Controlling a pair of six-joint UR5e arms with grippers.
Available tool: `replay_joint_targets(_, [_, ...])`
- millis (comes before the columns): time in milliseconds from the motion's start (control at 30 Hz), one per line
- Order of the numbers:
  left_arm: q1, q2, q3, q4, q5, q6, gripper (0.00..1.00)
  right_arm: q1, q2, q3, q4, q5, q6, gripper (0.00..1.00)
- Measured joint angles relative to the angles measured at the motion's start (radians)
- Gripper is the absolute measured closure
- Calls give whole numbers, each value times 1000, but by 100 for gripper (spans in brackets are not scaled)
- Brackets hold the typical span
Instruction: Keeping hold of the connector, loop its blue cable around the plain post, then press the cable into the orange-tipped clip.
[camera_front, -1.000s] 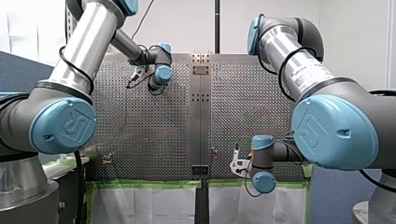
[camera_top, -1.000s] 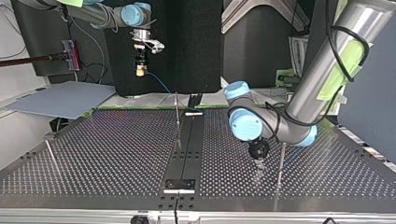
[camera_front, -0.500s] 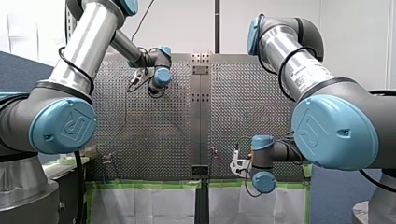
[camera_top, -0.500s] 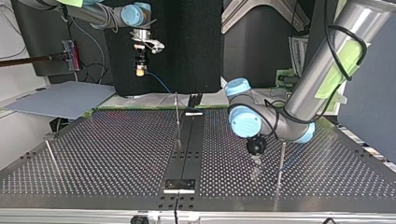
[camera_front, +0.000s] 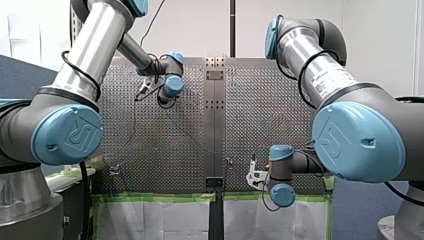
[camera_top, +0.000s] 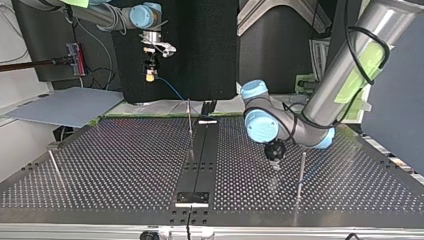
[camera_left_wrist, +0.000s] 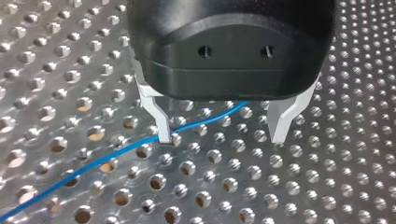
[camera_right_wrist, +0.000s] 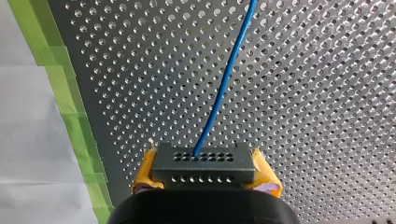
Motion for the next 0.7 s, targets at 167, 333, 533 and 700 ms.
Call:
replay_joint_targets(167, [-3, 0, -10, 0, -1, -2, 0, 0, 0, 0, 0, 0, 0, 100])
replay_joint_targets(333, [-9, 0, -29, -2, -1, -3, 0, 0, 0, 0, 0, 0, 1, 100])
replay_joint_targets(533, [-19, 0, -54, 4, -2, -6, 0, 0, 0, 0, 0, 0, 1, 100])
replay_joint_targets(700, [-27, 0, -77, 18, -5, -9, 0, 0, 0, 0, -1, 0, 2, 100])
